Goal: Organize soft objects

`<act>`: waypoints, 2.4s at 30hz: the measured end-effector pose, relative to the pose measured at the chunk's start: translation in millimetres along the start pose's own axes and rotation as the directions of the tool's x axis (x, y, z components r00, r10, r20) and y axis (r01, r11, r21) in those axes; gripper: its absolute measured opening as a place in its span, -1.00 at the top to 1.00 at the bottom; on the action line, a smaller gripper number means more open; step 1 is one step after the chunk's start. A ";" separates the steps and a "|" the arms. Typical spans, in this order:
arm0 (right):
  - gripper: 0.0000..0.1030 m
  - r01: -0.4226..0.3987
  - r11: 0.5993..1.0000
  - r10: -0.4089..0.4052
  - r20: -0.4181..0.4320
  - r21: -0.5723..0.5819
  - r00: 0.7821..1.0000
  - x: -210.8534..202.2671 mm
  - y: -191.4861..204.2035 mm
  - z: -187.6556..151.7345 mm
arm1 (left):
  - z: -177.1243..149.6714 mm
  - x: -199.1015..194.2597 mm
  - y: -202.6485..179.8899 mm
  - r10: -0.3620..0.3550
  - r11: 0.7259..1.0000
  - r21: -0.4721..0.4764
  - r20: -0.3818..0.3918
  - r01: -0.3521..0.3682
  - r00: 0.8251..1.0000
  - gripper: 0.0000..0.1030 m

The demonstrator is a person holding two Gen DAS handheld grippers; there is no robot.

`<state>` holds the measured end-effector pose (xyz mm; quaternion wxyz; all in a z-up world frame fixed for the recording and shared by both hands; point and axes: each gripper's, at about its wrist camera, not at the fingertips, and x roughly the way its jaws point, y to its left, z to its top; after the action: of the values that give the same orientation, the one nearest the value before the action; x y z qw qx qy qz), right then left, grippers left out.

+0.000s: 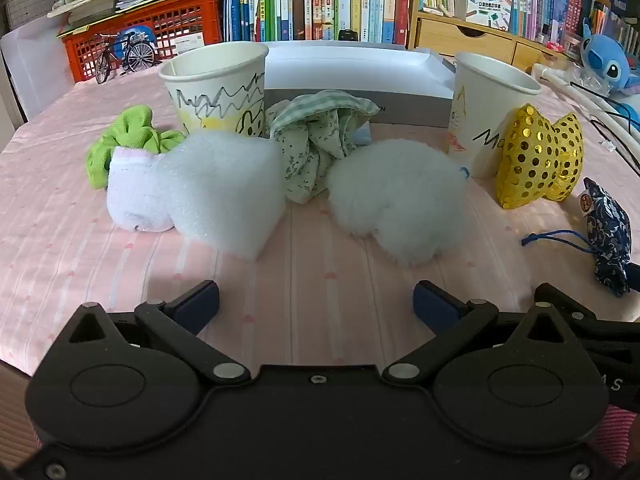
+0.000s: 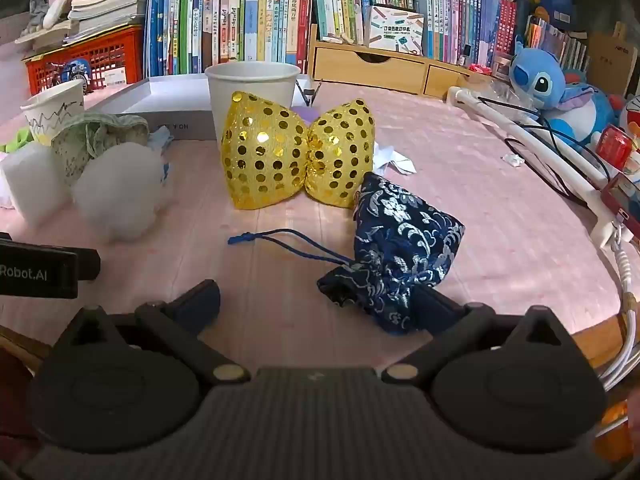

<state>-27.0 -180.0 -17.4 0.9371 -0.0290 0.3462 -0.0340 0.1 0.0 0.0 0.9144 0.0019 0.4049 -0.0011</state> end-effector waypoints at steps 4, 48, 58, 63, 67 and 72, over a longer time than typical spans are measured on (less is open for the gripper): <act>-1.00 0.001 1.000 -0.001 0.000 0.001 1.000 -0.1 0.2 -0.3 | 0.4 0.2 0.1 -0.001 1.000 -0.001 0.000 0.001 1.000 -1.00; -1.00 -0.002 1.000 0.002 -0.009 0.000 1.000 0.8 0.0 0.2 | 0.0 -0.1 0.0 0.000 1.000 0.000 0.004 0.000 1.000 -1.00; -1.00 -0.002 1.000 0.002 -0.010 0.000 1.000 0.7 0.2 0.1 | -0.1 -0.1 0.0 0.000 1.000 0.000 0.004 0.000 1.000 -1.00; -1.00 -0.002 1.000 0.002 -0.010 0.001 1.000 0.8 0.3 0.1 | 0.0 -0.1 0.0 -0.001 1.000 0.000 0.004 0.001 1.000 -1.00; -1.00 -0.002 1.000 0.002 -0.011 0.001 1.000 0.7 0.1 0.3 | -0.1 -0.1 0.0 0.000 1.000 0.000 0.005 0.000 1.000 -1.00; -1.00 -0.002 1.000 0.002 -0.010 0.001 1.000 1.2 0.3 0.6 | 0.0 -0.1 0.1 -0.001 1.000 0.000 0.004 0.001 1.000 -1.00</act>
<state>-25.7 -179.9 -17.7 0.9353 -0.0279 0.3511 -0.0335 0.0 0.1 0.1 0.9152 0.0017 0.4029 -0.0016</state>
